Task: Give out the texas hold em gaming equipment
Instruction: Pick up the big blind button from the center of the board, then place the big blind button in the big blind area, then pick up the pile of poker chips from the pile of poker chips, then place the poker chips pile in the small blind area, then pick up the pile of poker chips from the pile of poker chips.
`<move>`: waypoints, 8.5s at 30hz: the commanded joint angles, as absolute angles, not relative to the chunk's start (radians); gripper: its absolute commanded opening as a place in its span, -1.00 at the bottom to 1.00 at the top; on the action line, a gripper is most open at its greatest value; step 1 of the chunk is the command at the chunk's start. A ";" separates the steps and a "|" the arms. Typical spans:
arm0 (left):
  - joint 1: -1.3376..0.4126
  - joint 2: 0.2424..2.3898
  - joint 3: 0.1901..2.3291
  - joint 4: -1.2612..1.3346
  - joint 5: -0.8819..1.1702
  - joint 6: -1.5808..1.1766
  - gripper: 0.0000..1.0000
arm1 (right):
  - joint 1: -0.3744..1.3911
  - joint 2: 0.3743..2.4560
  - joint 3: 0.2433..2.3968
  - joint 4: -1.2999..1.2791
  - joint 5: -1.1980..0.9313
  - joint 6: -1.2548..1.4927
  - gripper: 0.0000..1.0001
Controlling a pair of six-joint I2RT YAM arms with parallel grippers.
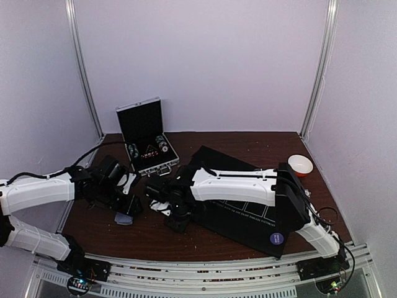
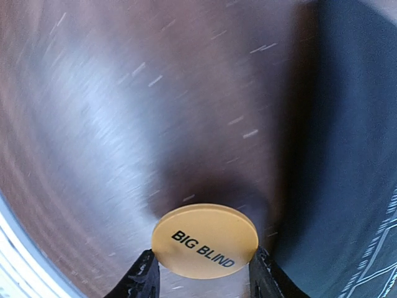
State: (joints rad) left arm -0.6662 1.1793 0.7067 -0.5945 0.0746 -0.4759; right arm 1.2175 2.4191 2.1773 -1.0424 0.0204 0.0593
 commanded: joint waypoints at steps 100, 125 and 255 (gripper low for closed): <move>-0.390 1.772 1.397 -0.598 0.149 -0.111 0.67 | 0.051 1.574 1.068 -0.806 0.052 0.179 0.72; -0.389 1.724 1.365 -0.590 0.121 -0.074 0.67 | 0.051 1.638 1.050 -0.822 0.071 0.239 0.28; -0.388 1.625 1.282 -0.569 0.096 0.000 0.74 | 0.003 1.706 1.058 -0.904 0.019 0.267 0.54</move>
